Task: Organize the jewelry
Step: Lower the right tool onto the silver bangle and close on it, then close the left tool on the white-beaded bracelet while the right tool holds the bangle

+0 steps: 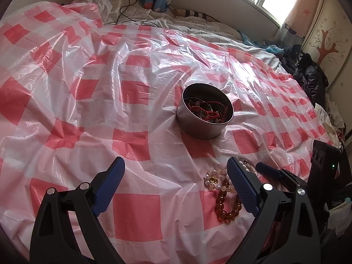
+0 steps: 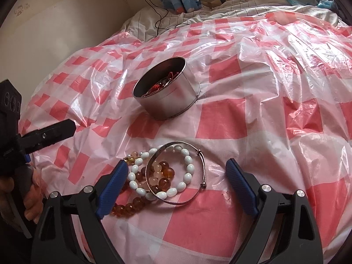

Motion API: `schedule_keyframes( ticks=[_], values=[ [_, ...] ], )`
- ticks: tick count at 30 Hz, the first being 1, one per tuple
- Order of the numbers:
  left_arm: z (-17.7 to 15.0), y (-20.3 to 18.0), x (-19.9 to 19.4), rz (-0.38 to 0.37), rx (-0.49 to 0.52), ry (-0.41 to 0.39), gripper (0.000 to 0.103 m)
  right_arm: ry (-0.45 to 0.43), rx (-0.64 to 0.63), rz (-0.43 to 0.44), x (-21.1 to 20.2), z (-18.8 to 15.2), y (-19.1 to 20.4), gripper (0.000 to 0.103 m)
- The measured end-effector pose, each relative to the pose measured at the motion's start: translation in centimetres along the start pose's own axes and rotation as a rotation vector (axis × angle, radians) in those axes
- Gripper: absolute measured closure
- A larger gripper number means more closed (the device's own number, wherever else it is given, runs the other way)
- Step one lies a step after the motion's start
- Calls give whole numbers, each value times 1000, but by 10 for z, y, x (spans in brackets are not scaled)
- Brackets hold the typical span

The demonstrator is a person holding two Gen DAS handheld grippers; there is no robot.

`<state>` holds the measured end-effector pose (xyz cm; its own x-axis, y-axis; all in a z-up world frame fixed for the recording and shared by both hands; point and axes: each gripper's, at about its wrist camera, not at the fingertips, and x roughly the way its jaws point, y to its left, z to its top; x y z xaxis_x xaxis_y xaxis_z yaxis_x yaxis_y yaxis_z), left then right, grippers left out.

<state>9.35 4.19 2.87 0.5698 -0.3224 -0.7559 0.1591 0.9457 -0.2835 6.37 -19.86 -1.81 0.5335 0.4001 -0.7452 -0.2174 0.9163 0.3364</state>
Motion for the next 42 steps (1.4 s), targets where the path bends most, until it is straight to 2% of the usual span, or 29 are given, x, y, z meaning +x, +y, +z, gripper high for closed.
schedule_keyframes(
  ticks=[2,3,9,14,20,23,26,32,38,42],
  values=[
    [0,-1,0,0,3,0,13,7,-32,-18,1,-2,4,26],
    [0,-1,0,1,5,1,13,15,-38,-22,2,-2,4,46],
    [0,-2,0,-1,4,1,13,-11,26,38,-9,-2,-7,47],
    [-4,-18,7,-52,45,7,13,-107,170,120,-36,4,-33,47],
    [-24,-77,21,-90,293,-8,12,-196,342,199,-58,5,-69,47],
    [-36,-103,39,-85,414,6,11,-226,372,211,-66,6,-77,47],
    [-39,-113,57,-54,464,28,11,-233,366,203,-67,9,-77,47],
    [-27,-104,76,-50,375,64,11,-229,380,214,-65,9,-82,47],
    [-23,-100,87,-117,314,104,12,-226,374,216,-64,8,-82,47],
    [-21,-95,90,-151,263,117,20,-223,373,215,-63,8,-81,47]
  ],
)
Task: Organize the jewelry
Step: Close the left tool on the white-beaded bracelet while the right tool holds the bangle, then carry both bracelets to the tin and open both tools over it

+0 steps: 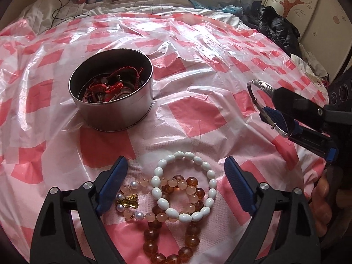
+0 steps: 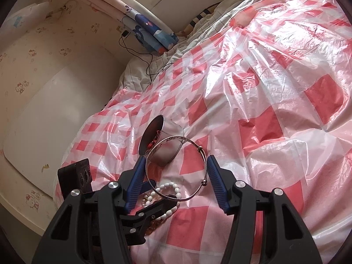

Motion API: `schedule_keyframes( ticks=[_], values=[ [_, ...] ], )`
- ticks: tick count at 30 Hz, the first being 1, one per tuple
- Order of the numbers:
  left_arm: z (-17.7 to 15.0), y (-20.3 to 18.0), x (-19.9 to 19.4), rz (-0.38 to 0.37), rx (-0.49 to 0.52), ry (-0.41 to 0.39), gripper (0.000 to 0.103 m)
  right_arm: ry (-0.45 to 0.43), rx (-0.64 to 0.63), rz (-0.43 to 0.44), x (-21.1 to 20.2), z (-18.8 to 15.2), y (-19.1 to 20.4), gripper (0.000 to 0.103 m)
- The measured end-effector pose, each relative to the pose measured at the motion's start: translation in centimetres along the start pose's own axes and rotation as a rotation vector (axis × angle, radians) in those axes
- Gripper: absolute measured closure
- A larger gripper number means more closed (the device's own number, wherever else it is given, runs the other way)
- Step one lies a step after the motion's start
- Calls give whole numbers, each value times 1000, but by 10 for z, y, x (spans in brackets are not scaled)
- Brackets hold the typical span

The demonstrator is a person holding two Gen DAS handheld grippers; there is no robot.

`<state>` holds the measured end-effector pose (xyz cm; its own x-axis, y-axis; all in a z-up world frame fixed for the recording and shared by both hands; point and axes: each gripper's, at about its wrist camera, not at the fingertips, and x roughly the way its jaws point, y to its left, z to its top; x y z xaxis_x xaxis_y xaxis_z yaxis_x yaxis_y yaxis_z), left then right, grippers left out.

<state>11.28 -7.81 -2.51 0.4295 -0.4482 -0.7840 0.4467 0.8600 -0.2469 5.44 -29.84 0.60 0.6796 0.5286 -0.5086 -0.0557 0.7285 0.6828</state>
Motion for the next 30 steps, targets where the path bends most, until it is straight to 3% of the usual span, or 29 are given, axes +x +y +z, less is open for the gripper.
schedule_keyframes(
  ticks=[4,8,13,20,27,30],
  values=[
    [3,9,2,-20,-47,13,41,1,2,0,1,0,0,47],
    [4,14,1,5,-50,12,61,1,2,0,1,-1,0,47],
    [3,-1,-6,98,64,-19,64,0,5,2,1,-2,0,47],
    [3,-5,-1,66,91,6,64,1,5,8,1,-2,1,47],
    [1,-9,-3,54,108,15,94,-1,5,6,0,-2,2,47],
    [2,-2,-7,4,63,21,96,-1,4,7,0,-2,1,47]
  ],
)
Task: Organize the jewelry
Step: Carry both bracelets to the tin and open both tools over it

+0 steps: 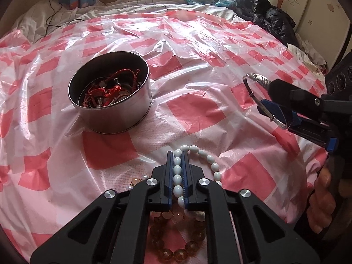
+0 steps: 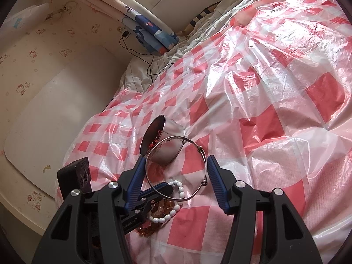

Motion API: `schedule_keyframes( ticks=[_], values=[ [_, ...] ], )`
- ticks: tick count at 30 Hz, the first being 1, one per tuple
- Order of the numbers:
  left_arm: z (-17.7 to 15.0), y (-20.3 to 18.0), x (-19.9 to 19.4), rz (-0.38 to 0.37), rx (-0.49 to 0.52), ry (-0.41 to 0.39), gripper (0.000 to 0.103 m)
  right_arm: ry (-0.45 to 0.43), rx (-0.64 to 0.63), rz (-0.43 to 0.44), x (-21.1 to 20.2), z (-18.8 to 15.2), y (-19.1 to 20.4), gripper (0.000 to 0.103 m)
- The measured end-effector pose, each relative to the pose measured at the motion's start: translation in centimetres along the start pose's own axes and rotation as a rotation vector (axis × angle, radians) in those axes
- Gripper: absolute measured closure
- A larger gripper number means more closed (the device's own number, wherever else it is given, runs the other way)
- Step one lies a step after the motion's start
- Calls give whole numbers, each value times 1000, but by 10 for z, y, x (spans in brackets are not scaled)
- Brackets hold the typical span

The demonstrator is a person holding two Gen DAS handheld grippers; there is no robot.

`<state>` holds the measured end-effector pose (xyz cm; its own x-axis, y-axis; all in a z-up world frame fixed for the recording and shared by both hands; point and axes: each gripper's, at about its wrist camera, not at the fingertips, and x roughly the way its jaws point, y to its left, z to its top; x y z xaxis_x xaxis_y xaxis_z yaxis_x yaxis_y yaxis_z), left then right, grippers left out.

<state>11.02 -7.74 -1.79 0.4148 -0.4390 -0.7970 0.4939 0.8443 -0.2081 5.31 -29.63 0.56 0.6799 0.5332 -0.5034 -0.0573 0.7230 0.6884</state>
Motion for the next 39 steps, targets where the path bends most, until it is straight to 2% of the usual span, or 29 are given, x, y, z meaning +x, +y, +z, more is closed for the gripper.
schedule_keyframes(
  ticks=[5,10,12,15,21,25,28,30,31,33,34,35,36,38,39],
  values=[
    [3,10,-18,-124,-67,-44,97,-12,3,11,-3,1,1,47],
    [9,24,-51,-227,-136,-130,97,-35,-1,46,-8,4,6,47],
    [15,32,-64,-256,-160,-168,97,-40,-1,56,-9,5,7,47],
    [26,43,-81,-256,-183,-226,97,-41,3,64,-9,5,7,47],
    [53,62,-88,-226,-219,-281,97,-37,10,77,-8,5,6,47],
    [69,70,-79,-223,-241,-294,97,-38,15,86,-7,6,4,47],
    [80,73,-62,-176,-249,-287,96,-35,13,88,-6,6,4,47],
    [84,79,-38,-91,-270,-219,96,-34,10,88,-5,6,4,47],
    [84,84,-20,-52,-293,-151,96,-33,7,86,-5,6,5,47],
    [77,96,-2,13,-353,-66,96,-32,-4,81,-4,6,7,47],
    [75,99,-2,23,-369,-59,93,-31,-20,71,-2,7,9,47],
    [75,101,-7,26,-378,-70,86,-29,-40,62,-1,7,13,47],
    [76,101,-15,25,-377,-96,81,-27,-61,56,1,8,18,47],
    [77,101,-37,46,-372,-165,60,-18,-134,31,8,9,34,47],
    [76,102,-48,58,-376,-198,56,-13,-167,23,12,9,42,47]
  ],
)
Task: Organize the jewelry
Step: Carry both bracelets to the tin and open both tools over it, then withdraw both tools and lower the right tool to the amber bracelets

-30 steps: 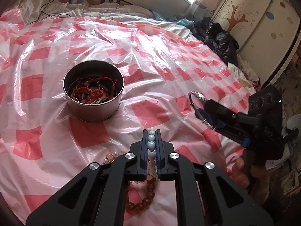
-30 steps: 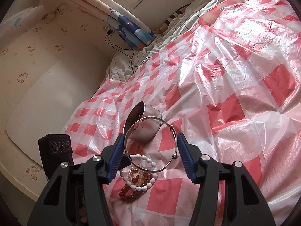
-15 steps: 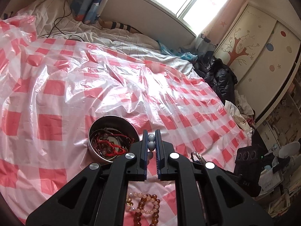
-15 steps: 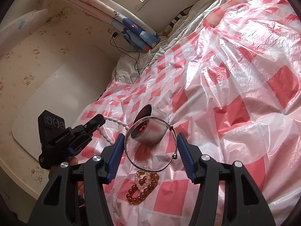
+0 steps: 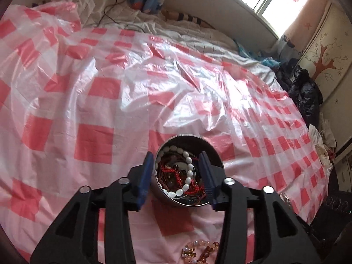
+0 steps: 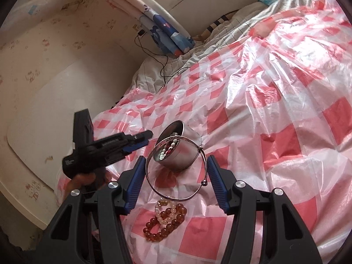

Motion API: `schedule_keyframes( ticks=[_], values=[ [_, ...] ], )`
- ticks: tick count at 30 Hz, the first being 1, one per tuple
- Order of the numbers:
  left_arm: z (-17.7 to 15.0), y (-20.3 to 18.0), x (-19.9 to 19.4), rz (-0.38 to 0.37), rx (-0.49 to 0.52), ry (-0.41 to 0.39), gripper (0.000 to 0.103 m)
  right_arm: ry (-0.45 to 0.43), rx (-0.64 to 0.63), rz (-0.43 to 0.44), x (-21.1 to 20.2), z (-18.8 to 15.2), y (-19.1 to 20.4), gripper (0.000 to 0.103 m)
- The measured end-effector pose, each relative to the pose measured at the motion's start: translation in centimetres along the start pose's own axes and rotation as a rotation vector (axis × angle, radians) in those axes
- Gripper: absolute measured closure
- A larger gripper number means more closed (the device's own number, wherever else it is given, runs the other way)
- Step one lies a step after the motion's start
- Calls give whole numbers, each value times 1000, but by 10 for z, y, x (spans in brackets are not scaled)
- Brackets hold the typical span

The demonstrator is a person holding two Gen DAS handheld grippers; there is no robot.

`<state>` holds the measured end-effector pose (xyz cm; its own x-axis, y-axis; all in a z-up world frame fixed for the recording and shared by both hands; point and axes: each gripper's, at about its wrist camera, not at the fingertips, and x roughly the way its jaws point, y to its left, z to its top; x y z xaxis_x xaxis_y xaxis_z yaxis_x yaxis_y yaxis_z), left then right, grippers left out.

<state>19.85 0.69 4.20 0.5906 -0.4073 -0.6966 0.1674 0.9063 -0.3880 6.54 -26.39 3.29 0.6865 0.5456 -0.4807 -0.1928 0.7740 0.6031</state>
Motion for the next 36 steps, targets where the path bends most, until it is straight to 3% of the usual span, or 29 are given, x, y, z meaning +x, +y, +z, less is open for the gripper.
schedule_keyframes(
  ticks=[4,10,16,21,30,36],
  values=[
    [5,19,-26,-6,-55,-52,48,29,-125,-16,28,10,31,47],
    [4,47,-46,10,-123,-68,44,108,-261,-50,99,29,60,47],
    [4,51,-57,30,-101,-77,39,195,-353,-200,146,30,55,45],
    [-2,46,-63,48,-62,-65,34,138,-391,-207,100,24,59,30],
    [-37,24,-66,98,88,-7,29,191,-270,-197,22,-36,28,26],
    [-69,9,-63,150,191,33,28,167,-212,-197,15,-49,22,25]
  ],
)
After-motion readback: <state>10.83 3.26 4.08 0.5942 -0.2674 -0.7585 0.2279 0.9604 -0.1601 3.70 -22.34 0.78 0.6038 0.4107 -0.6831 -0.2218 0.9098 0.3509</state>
